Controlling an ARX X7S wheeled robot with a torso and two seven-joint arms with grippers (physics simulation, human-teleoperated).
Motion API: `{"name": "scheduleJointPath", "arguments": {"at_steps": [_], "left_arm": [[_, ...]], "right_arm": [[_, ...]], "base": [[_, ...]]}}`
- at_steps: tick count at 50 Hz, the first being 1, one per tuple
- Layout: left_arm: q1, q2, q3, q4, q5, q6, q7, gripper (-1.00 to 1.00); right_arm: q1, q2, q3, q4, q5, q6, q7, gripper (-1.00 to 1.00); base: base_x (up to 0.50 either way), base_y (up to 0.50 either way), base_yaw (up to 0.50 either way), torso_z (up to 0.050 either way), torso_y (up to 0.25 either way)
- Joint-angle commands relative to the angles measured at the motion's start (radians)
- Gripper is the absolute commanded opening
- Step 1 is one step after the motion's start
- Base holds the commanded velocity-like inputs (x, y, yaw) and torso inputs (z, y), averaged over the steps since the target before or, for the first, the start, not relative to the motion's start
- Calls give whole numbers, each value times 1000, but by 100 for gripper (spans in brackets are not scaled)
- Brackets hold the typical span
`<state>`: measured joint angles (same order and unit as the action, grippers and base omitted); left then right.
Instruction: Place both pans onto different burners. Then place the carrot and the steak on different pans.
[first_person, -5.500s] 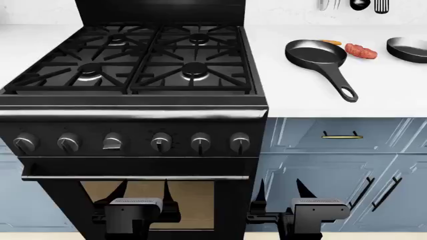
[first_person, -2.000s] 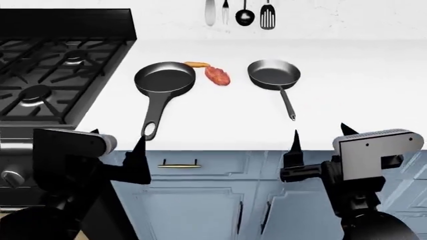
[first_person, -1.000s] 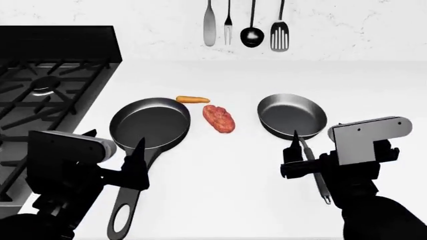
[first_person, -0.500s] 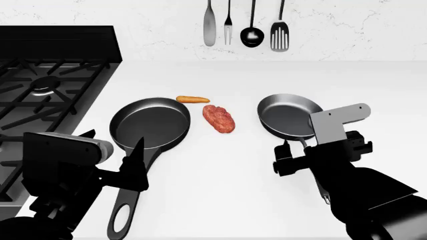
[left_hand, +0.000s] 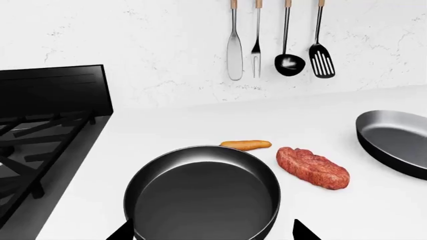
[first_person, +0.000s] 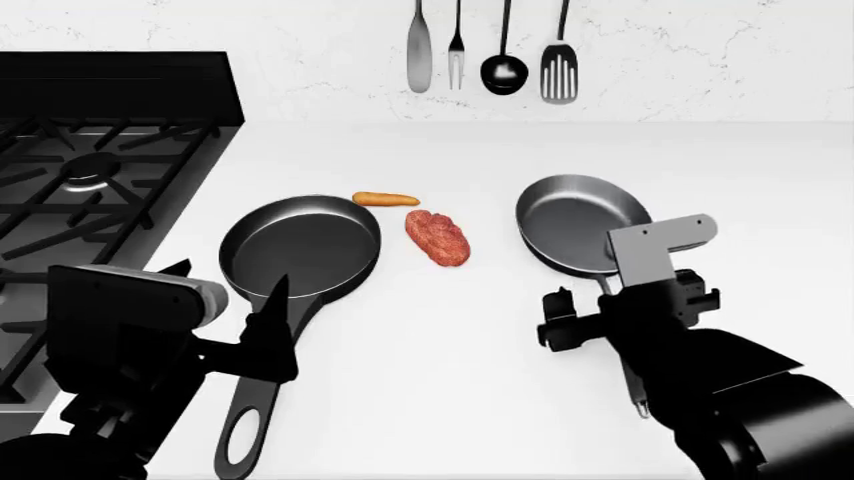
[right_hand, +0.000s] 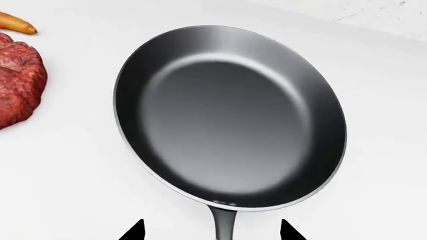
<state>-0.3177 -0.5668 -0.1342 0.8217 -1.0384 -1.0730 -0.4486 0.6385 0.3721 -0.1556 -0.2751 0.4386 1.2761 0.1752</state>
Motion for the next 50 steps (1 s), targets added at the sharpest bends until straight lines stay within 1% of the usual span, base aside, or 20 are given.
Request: {"name": "scheduleJointPath", "arguments": {"at_steps": [1, 12, 20, 32, 40, 43, 49, 50], "left_arm": [[-2, -2, 6, -2, -3, 2, -7, 100], [-8, -4, 11, -8, -7, 4, -13, 100], [-1, -5, 14, -10, -2, 13, -11, 100], [6, -7, 17, -9, -4, 21, -14, 100], [7, -5, 25, -18, -5, 21, -18, 100], [8, -6, 26, -18, -8, 20, -21, 100], [7, -4, 41, -33, -4, 10, -30, 100], [3, 0, 36, -39, -25, -2, -41, 100]], "right_arm": [[-36, -6, -9, 90, -24, -24, 9, -100], [-54, -15, 32, 61, -6, -2, 26, -100], [-66, -13, 48, -21, 12, 30, 42, -100], [18, -3, 153, -262, 76, 202, 88, -100], [55, 0, 200, -351, 113, 274, 110, -100], [66, 7, 213, -376, 150, 291, 135, -100], [77, 37, 235, -385, 290, 289, 240, -100], [75, 40, 235, -386, 300, 286, 248, -100]], "base": [[0, 0, 0, 0, 0], [0, 0, 0, 0, 0], [0, 0, 0, 0, 0], [0, 0, 0, 0, 0], [0, 0, 0, 0, 0], [0, 0, 0, 0, 4], [0, 0, 0, 0, 2], [0, 0, 0, 0, 0]]}}
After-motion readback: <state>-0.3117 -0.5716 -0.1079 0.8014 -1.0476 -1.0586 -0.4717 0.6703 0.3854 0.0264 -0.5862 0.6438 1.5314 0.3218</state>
